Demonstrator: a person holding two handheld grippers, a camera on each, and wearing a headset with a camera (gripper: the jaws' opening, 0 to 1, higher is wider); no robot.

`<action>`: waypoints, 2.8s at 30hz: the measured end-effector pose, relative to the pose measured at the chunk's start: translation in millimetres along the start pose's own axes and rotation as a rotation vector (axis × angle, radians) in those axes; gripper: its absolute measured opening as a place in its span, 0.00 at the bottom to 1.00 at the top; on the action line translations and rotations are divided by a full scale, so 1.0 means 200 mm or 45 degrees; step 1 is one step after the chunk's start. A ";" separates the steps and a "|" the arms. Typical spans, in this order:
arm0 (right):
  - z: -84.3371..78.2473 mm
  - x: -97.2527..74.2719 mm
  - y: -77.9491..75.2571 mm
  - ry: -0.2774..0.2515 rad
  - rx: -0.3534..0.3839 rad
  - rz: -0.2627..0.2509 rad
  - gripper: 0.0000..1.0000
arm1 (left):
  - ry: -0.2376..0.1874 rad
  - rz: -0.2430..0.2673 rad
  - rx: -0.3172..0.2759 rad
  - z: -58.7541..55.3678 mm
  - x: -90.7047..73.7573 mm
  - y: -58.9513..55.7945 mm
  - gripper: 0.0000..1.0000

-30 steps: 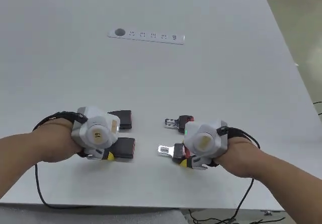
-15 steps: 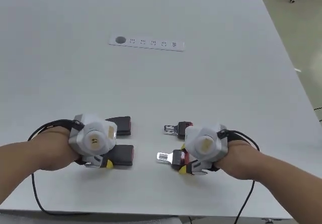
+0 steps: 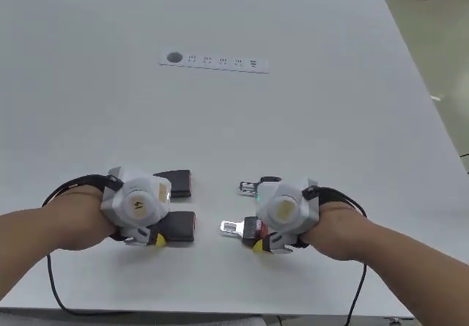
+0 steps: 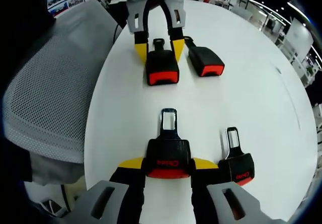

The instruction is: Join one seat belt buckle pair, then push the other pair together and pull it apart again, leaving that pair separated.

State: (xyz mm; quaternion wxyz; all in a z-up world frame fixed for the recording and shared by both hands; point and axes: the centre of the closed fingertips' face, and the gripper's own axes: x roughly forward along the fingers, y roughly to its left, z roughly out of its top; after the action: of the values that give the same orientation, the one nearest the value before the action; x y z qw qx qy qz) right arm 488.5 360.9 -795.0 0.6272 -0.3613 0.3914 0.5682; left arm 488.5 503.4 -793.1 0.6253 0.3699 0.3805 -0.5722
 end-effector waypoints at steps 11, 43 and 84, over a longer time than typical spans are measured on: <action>0.14 0.06 0.03 -0.042 -0.033 0.011 0.32 | -0.009 0.010 -0.016 0.01 0.00 0.00 0.32; 0.27 0.14 0.03 -0.086 -0.101 0.054 0.31 | -0.010 -0.031 0.043 0.01 0.00 -0.01 0.32; 0.37 0.19 0.03 -0.087 -0.083 0.049 0.29 | -0.055 -0.042 0.011 -0.01 0.03 0.00 0.32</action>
State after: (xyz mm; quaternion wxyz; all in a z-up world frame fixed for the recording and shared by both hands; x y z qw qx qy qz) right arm 489.8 444.1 -797.1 0.6171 -0.3544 0.3581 0.6045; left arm 489.6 502.9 -799.9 0.6222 0.3537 0.3707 -0.5918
